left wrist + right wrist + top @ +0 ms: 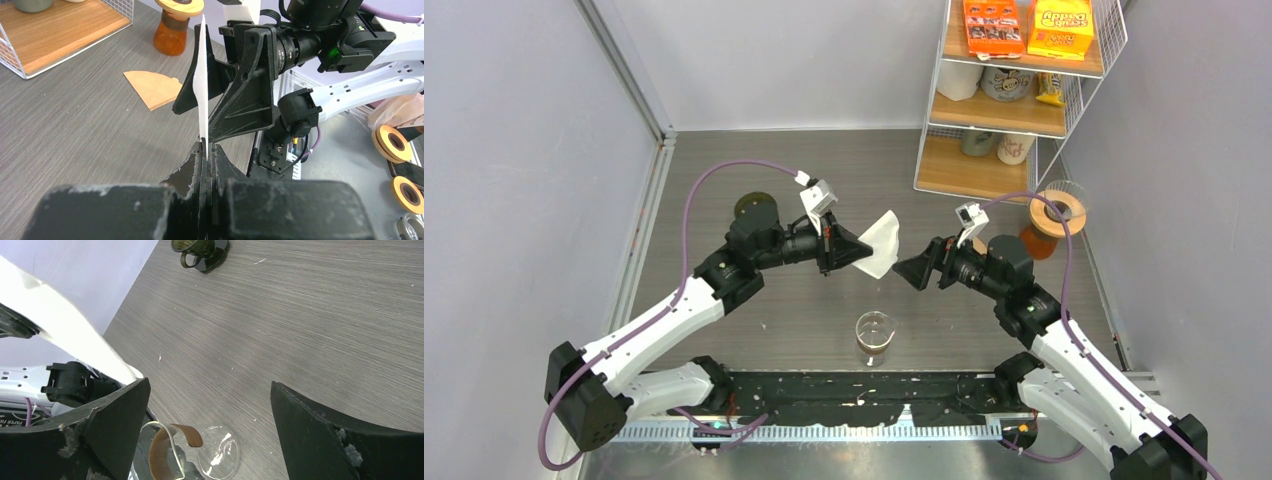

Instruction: Place the coffee filter in the dripper

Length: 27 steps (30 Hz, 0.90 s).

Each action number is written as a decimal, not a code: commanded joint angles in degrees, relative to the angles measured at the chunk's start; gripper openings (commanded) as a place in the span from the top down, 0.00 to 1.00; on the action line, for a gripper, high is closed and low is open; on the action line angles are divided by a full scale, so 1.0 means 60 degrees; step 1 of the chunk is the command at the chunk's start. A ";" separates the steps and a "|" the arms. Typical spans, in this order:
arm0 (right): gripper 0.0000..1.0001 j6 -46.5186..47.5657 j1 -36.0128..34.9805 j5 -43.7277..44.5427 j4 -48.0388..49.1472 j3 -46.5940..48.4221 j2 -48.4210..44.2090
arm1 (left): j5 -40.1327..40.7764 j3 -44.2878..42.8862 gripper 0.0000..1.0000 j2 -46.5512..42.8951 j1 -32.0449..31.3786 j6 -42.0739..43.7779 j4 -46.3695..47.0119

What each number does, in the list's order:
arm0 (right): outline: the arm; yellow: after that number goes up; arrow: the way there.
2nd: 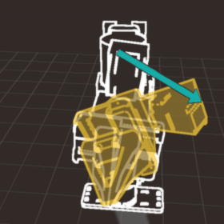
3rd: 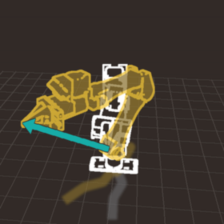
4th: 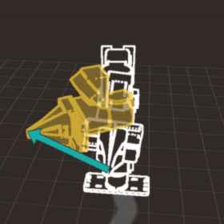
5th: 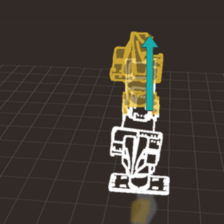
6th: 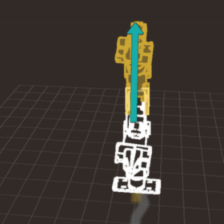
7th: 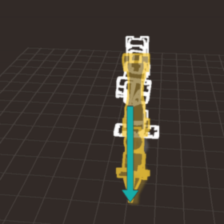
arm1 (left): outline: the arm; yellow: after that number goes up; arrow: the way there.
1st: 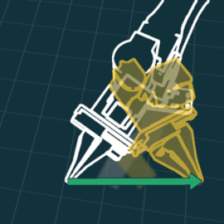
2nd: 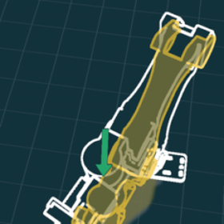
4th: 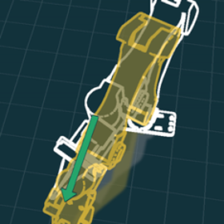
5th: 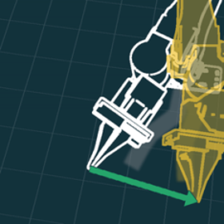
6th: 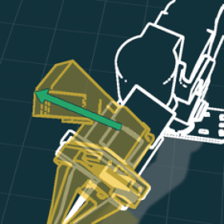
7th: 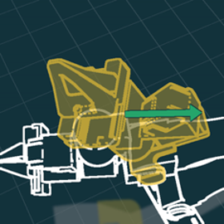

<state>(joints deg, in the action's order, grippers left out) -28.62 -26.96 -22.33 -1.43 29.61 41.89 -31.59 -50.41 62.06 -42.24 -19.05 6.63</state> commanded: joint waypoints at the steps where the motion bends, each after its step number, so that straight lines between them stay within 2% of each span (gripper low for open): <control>1: 0.03 0.0113 0.0054 0.0291 0.0002 0.0248 -0.0042 | -0.0234 0.0016 1.00 -0.0251 0.0052 0.0122 0.0430; 17: 0.03 -0.0224 0.0076 -0.0105 0.0413 0.0503 0.0130 | -0.0500 0.0023 1.00 -0.0165 0.0045 0.0161 0.0418; 27: 0.03 -0.0419 0.0126 -0.0928 0.0781 0.0516 0.0252 | -0.0361 0.0052 1.00 -0.0171 0.0053 0.0161 0.0419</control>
<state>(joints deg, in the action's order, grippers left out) -30.46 -26.50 -25.32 -0.25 30.15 43.53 -33.52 -50.41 62.06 -42.24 -18.87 6.61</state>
